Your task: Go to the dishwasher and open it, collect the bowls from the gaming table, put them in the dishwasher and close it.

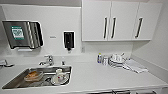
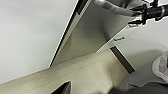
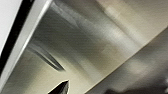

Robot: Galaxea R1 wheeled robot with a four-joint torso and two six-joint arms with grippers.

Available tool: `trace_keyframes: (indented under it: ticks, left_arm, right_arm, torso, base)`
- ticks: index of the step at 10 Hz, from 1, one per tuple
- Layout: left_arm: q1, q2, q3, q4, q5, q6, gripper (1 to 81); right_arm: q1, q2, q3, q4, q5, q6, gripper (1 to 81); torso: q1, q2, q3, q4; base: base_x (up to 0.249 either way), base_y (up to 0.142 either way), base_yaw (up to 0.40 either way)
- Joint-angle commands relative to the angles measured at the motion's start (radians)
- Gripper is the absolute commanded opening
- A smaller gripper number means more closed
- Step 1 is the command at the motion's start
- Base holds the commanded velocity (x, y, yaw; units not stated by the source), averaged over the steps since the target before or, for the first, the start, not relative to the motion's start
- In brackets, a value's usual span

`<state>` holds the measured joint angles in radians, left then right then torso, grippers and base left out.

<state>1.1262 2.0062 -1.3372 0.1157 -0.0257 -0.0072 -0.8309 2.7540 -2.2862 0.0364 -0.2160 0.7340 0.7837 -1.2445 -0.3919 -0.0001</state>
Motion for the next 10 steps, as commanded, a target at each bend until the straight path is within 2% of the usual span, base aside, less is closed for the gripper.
trace_keyframes:
  ticks: [1, 10]
  left_arm:
    - [-0.085, -0.041, 0.020, 0.004, 0.020, -0.002, 81.1]
    - [-0.085, -0.038, 0.021, 0.004, 0.020, -0.002, 81.1]
  right_arm:
    - [-0.015, -0.011, -0.016, -0.058, -0.307, -0.042, 81.1]
    - [-0.021, -0.001, -0.022, -0.058, -0.306, -0.042, 81.1]
  torso:
    - [0.000, 0.000, 0.000, 0.000]
    - [-0.002, -0.001, 0.000, 0.000]
  base:
    - [0.000, 0.000, 0.000]
    - [-0.076, 0.000, 0.000]
